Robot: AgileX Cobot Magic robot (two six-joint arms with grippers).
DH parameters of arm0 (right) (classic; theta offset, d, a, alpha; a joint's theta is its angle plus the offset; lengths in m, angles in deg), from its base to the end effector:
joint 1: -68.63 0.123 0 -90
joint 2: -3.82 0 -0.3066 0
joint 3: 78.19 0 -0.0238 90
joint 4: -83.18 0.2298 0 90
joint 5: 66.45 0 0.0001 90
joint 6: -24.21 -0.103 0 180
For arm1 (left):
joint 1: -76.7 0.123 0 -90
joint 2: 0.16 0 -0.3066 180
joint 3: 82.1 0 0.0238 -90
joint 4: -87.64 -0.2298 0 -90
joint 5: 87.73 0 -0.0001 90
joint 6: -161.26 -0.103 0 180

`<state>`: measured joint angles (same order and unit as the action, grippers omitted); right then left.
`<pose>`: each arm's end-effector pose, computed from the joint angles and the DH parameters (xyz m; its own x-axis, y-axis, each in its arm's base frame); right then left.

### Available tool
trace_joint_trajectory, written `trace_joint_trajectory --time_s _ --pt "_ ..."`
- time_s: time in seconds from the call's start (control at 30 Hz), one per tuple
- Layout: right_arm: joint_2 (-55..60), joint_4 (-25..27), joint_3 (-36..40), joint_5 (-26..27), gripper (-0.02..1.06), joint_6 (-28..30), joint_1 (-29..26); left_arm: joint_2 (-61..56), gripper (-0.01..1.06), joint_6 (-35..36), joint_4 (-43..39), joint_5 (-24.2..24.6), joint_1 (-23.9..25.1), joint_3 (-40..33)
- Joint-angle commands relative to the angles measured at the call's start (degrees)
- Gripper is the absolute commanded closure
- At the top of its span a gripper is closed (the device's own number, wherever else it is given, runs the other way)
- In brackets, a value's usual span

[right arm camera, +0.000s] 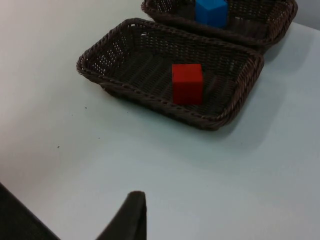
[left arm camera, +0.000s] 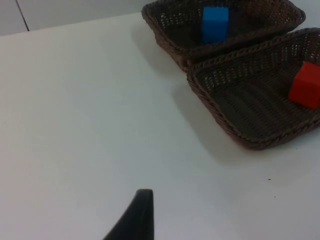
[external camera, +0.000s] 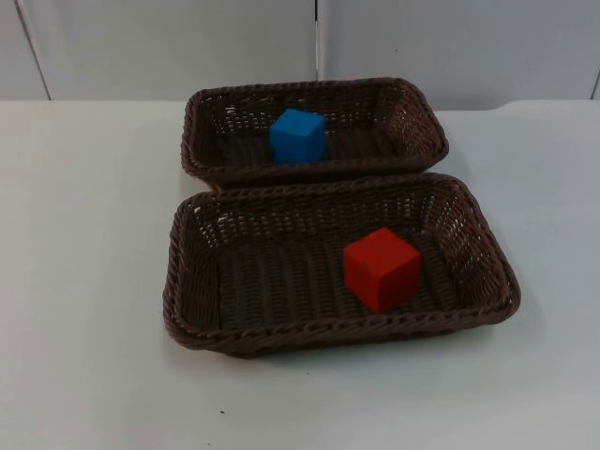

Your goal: Pick up one cube with the left hand and place it into the upper basket. Pick up one cube with the right hand and place it into the lower basket.

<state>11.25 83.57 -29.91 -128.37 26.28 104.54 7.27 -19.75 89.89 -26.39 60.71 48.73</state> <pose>-0.0298 -0.0208 0.2639 -0.3560 -0.2984 -0.8856 -0.6029 0.7974 -0.0264 -0.0340 0.0061 0.2607 -0.4505 0.1278 -0.8836 0.3040 0.9525 -0.0172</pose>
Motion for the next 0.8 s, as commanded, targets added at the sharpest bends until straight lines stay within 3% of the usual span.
trace_joint_trajectory --time_s 0.0,0.77 --pt "-0.19 0.35 0.07 0.07 -0.01 -0.10 0.14 -0.19 0.00 0.06 0.41 0.21 0.07 -0.25" --pt "-0.19 -0.39 0.07 0.07 -0.01 -1.32 0.14 -0.19 0.00 0.06 0.41 0.21 0.07 -0.25"
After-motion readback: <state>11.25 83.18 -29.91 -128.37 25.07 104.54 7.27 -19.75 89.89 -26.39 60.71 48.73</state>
